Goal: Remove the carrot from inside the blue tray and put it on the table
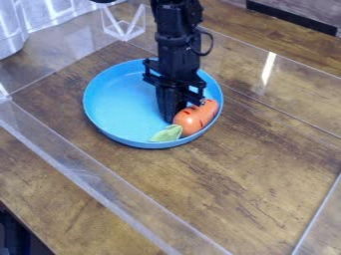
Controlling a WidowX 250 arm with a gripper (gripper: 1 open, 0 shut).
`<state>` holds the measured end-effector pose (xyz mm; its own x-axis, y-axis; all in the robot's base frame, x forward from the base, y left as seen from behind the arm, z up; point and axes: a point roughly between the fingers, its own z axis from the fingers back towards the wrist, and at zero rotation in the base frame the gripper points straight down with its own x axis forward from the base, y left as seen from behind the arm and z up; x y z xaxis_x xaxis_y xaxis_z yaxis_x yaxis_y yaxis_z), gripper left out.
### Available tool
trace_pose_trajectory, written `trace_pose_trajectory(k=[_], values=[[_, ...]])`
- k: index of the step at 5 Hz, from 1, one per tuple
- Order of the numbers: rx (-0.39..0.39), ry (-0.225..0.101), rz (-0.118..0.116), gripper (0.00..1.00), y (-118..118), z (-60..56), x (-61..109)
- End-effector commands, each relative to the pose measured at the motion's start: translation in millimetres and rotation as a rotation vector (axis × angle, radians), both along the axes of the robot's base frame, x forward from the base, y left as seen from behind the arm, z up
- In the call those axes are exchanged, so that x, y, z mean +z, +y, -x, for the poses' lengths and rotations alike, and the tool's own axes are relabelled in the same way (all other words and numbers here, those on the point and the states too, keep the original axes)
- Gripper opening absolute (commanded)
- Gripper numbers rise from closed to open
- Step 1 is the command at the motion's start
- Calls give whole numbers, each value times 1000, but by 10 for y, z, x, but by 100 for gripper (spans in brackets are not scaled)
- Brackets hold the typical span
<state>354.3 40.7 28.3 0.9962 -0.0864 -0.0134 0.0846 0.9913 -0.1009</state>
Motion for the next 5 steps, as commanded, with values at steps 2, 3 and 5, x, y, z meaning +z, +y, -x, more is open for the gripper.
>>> trace_pose_trajectory(k=[2, 3, 5], values=[[-9, -72, -6, 0, 34, -112, 303], [-20, -78, -7, 0, 25, -119, 362], [-40, -87, -9, 0, 6, -119, 478]])
